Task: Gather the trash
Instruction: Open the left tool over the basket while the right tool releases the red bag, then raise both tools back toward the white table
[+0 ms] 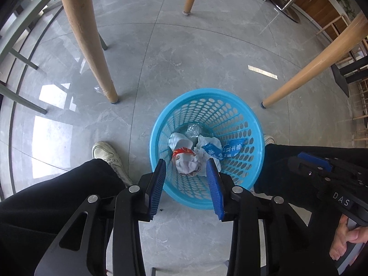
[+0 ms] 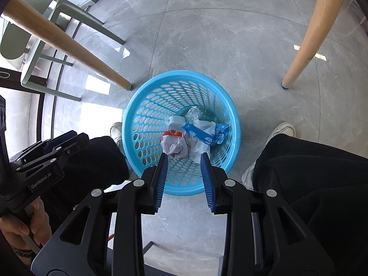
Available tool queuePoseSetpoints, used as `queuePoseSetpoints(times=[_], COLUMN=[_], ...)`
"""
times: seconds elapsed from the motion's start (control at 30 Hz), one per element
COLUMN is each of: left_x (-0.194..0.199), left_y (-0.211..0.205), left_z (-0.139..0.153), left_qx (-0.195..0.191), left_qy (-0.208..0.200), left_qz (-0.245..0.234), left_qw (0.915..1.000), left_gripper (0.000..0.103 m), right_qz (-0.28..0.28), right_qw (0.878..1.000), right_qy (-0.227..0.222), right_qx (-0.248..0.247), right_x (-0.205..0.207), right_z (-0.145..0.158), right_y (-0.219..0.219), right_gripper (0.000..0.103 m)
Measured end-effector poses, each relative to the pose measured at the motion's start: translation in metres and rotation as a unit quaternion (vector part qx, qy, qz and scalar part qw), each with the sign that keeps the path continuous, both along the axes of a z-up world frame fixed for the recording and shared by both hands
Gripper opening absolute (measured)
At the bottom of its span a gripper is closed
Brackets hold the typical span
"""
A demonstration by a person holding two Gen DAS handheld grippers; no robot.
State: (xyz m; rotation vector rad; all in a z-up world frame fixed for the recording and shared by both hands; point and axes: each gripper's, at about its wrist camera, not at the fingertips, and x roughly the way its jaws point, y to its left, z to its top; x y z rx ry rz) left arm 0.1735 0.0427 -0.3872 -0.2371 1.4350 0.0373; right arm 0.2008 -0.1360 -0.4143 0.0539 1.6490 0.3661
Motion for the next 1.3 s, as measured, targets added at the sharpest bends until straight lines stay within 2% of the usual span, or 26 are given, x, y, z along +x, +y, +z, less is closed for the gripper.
queuePoseSetpoints(times=[0.23, 0.4, 0.47, 0.5, 0.77, 0.83, 1.07, 1.3], left_x=[-0.021, -0.038, -0.045, -0.048, -0.072, -0.078, -0.097, -0.110], left_y=[-0.001, -0.010, -0.009, -0.008, -0.006, -0.008, -0.017, -0.029], left_z=[0.023, 0.044, 0.052, 0.056, 0.091, 0.099, 0.136, 0.174], left_qx=[-0.012, 0.019, 0.017, 0.016, 0.023, 0.022, 0.027, 0.042], left_qy=[0.003, -0.011, -0.018, -0.021, -0.058, -0.068, -0.111, -0.162], left_qz=[0.010, -0.005, -0.001, 0.001, 0.001, -0.002, -0.010, -0.031], left_qw=[0.9999, 0.9997, 0.9997, 0.9996, 0.9980, 0.9975, 0.9934, 0.9855], left_gripper=[0.036, 0.038, 0.040, 0.041, 0.047, 0.048, 0.052, 0.058], right_qz=[0.022, 0.041, 0.041, 0.040, 0.028, 0.025, 0.022, 0.031], right_qw=[0.999, 0.998, 0.997, 0.997, 0.994, 0.993, 0.988, 0.980], right_qy=[-0.019, -0.037, -0.043, -0.046, -0.067, -0.078, -0.121, -0.180], right_qx=[0.021, 0.031, 0.039, 0.044, 0.076, 0.082, 0.093, 0.078], right_x=[-0.010, -0.023, -0.028, -0.031, -0.049, -0.053, -0.070, -0.085], right_z=[0.027, 0.049, 0.059, 0.064, 0.102, 0.112, 0.148, 0.184], right_y=[0.005, 0.010, 0.008, 0.006, -0.009, -0.015, -0.033, -0.046], right_gripper=[0.036, 0.041, 0.044, 0.049, 0.050, 0.054, 0.056, 0.060])
